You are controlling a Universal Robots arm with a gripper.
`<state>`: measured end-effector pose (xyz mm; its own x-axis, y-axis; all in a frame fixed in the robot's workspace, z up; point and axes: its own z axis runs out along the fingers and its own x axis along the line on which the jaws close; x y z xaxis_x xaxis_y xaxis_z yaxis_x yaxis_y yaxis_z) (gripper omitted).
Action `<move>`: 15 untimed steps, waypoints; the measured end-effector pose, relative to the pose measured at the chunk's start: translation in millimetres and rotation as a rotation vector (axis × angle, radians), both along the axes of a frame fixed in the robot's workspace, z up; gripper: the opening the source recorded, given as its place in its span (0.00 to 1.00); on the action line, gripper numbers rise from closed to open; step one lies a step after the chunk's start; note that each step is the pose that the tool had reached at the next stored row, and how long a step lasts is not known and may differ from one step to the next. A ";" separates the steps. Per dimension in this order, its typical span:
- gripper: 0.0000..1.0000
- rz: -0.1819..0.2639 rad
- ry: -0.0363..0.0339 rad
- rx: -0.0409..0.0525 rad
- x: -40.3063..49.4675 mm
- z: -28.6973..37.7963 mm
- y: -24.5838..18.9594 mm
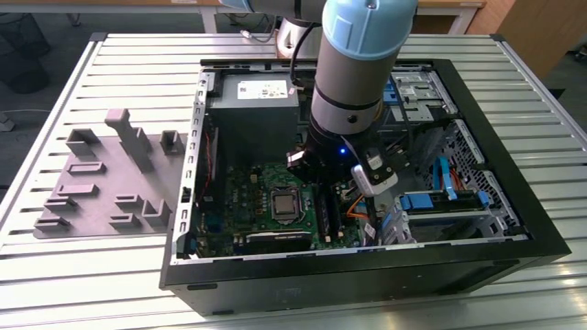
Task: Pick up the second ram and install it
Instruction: 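Insert the second ram into the second slot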
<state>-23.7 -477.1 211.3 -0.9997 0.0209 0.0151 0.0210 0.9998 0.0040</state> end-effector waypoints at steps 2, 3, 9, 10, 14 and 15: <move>0.15 0.000 0.0000 0.0000 0.0 0.0 0.0; 0.15 0.000 0.0001 0.0000 0.0 0.0 0.0; 0.21 0.000 -0.0001 0.0001 0.0 2.0 0.0; 0.21 0.000 0.0000 0.0000 0.0 4.3 0.0; 0.21 0.000 0.0002 0.0000 0.0 15.5 0.0; 0.21 0.000 0.0002 0.0000 0.0 18.5 0.0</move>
